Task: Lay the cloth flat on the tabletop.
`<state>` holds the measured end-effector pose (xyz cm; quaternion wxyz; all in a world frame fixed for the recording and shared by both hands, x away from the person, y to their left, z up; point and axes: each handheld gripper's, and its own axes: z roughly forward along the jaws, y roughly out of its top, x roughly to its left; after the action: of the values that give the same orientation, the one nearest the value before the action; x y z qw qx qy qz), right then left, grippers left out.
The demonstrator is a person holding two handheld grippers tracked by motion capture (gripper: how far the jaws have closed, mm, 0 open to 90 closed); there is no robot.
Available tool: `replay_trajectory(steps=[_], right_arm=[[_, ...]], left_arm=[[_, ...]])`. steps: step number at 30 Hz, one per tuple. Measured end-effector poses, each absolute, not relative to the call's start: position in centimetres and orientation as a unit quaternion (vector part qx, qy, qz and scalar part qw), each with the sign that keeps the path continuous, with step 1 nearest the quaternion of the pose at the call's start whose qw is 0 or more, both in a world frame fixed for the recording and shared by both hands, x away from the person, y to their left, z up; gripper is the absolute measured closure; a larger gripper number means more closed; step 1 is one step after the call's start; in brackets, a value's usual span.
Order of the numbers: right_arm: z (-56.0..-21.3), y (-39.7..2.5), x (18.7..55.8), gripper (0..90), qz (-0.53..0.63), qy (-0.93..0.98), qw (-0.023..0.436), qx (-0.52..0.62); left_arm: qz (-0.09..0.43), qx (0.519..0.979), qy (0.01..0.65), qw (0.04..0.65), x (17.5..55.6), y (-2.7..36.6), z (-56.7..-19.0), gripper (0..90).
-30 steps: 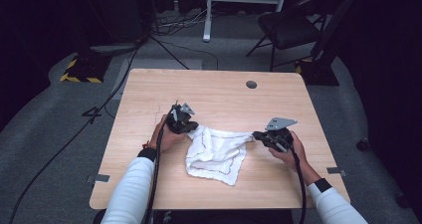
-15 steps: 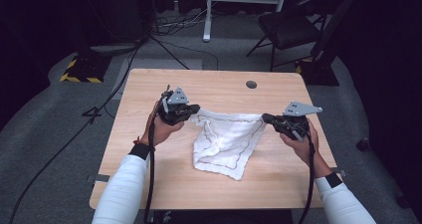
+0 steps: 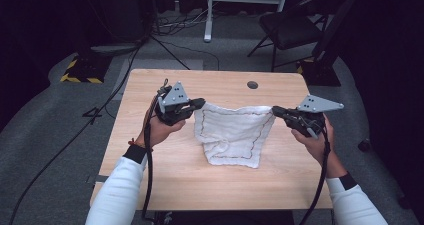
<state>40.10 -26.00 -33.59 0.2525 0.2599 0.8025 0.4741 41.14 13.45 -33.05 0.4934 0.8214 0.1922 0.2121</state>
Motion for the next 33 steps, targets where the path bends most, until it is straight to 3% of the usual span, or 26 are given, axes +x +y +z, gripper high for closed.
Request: replay_trajectory(steps=[10, 23, 28, 33], right_arm=[[-32.2, -26.7, 38.0, 88.0, 0.481, 0.802, 0.253, 0.246], [-29.9, -27.1, 32.4, 88.0, 0.492, 0.804, 0.253, 0.216], [-29.3, -27.0, 33.1, 87.9, 0.495, 0.799, 0.256, 0.225], [-30.4, -26.7, 36.5, 88.0, 0.481, 0.8, 0.253, 0.253]], left_arm=[[0.216, 0.828, 0.16, 0.491, 38.4, 13.8, -32.0, 86.6], [0.229, 0.818, 0.13, 0.511, 34.6, 14.7, -30.0, 86.6], [0.223, 0.817, 0.142, 0.512, 35.9, 14.6, -30.6, 86.5], [0.21, 0.818, 0.171, 0.507, 38.6, 14.0, -32.2, 86.5]])
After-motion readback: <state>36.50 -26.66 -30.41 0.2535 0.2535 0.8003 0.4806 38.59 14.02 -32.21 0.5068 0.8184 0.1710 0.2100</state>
